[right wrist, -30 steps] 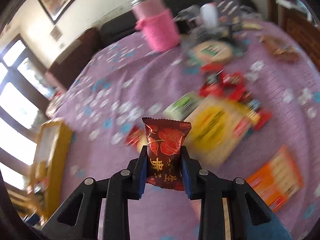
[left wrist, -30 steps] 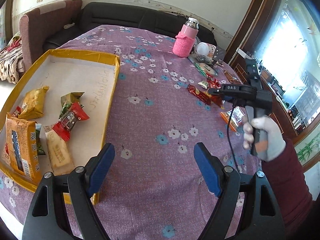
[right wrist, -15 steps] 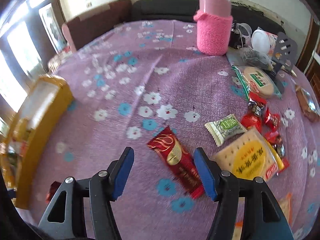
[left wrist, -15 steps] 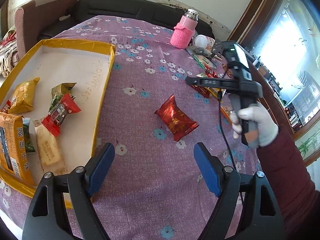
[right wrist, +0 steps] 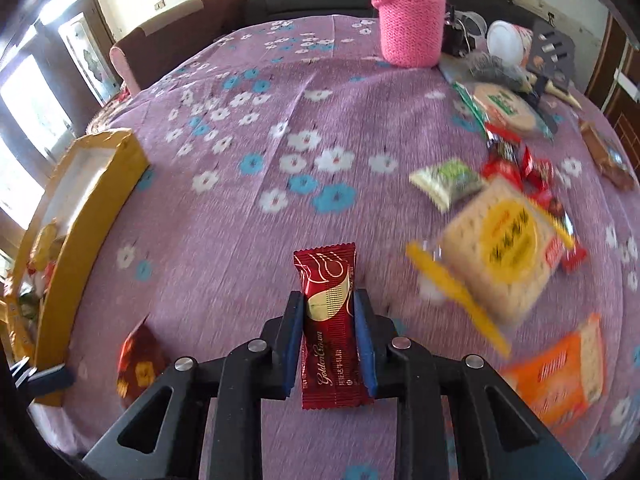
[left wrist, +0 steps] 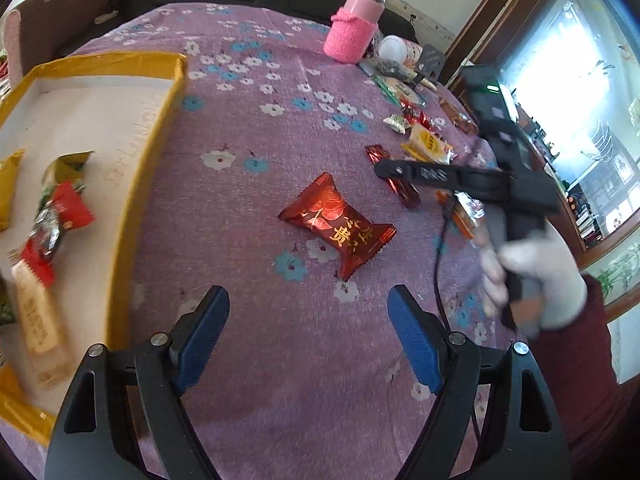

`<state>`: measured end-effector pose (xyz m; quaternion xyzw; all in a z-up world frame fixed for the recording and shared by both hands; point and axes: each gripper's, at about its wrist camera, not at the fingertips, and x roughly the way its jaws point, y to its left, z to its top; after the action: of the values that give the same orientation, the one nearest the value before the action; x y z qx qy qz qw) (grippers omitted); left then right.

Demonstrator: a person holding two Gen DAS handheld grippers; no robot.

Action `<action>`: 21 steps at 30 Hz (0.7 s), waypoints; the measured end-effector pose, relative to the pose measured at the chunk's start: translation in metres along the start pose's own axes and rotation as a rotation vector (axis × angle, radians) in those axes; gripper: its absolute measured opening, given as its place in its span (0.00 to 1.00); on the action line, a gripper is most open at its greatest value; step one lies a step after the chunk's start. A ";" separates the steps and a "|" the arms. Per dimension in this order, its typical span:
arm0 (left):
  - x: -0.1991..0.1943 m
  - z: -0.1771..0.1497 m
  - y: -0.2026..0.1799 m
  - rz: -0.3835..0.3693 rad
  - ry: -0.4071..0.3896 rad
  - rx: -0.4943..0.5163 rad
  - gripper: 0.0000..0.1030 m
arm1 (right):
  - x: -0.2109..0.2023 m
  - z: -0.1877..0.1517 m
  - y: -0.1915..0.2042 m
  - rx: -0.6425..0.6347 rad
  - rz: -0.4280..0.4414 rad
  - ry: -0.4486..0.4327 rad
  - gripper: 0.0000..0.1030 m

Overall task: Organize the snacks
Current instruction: 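Grasp the red candy with the left tool while the right holds the wafer bar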

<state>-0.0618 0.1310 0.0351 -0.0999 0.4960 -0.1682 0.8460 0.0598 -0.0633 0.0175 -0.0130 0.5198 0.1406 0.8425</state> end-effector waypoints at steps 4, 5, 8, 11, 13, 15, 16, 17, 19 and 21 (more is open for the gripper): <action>0.029 0.017 -0.011 -0.010 0.036 0.009 0.79 | -0.017 -0.029 -0.003 0.055 0.062 0.007 0.25; 0.036 0.022 -0.015 0.003 0.035 0.021 0.79 | -0.021 -0.035 -0.002 0.057 0.071 0.004 0.25; 0.053 0.032 -0.027 0.049 0.036 0.060 0.79 | -0.029 -0.052 -0.004 0.069 0.100 -0.015 0.27; 0.060 0.037 -0.035 0.094 0.025 0.105 0.76 | -0.034 -0.064 -0.002 0.072 0.106 -0.042 0.29; 0.060 0.037 -0.034 0.112 -0.007 0.118 0.64 | -0.036 -0.069 -0.002 0.076 0.114 -0.062 0.32; 0.059 0.038 -0.031 0.122 -0.026 0.120 0.53 | -0.038 -0.073 0.001 0.068 0.103 -0.083 0.33; 0.058 0.039 -0.028 0.111 -0.030 0.109 0.50 | -0.039 -0.075 0.004 0.057 0.092 -0.091 0.34; 0.056 0.039 -0.023 0.090 -0.037 0.090 0.47 | -0.040 -0.077 0.007 0.050 0.085 -0.097 0.34; 0.051 0.040 -0.017 0.078 -0.052 0.063 0.26 | -0.041 -0.080 0.011 0.037 0.065 -0.105 0.25; 0.045 0.042 -0.010 0.057 -0.059 0.033 0.12 | -0.043 -0.083 0.013 0.040 0.084 -0.116 0.20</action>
<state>-0.0069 0.1045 0.0221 -0.0766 0.4706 -0.1492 0.8663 -0.0341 -0.0746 0.0188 0.0337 0.4729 0.1660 0.8647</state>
